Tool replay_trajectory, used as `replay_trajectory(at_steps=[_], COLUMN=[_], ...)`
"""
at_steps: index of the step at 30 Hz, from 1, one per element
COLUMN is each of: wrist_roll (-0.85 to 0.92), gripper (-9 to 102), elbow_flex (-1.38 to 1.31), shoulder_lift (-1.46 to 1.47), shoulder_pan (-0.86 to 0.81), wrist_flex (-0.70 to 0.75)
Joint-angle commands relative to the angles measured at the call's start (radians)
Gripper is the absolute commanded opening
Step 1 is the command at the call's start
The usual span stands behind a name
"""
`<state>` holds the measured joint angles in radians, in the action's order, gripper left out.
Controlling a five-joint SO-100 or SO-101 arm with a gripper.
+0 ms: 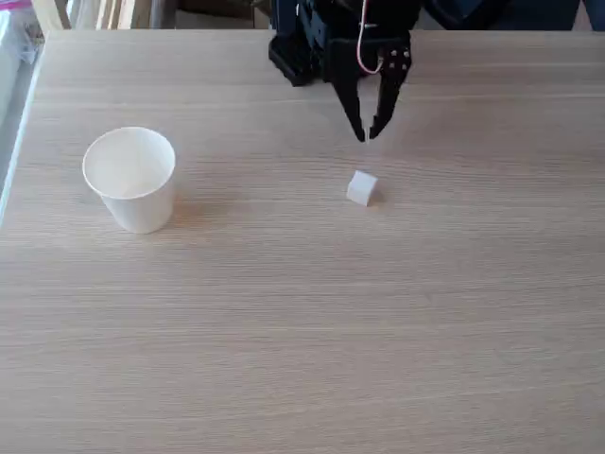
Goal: Grasp a block and put it in the bin.
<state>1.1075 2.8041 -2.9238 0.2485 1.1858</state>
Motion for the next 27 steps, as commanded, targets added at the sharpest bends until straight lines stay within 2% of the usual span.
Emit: replay_trajectory(at_steps=[1, 7, 12, 18, 27], wrist_roll=[-0.067, -0.152, -0.163, -0.152, -0.143], gripper=[16, 24, 27, 28, 29], elbow_flex=[-0.075, -0.1, -0.101, -0.118, -0.187], shoulder_lift=[0.074, 0.181, 0.272, 0.367, 0.479], shoulder_pan=[0.002, -0.011, -0.048, -0.066, -0.072], wrist_flex=[-0.014, -0.028, -0.098, -0.183, -0.218])
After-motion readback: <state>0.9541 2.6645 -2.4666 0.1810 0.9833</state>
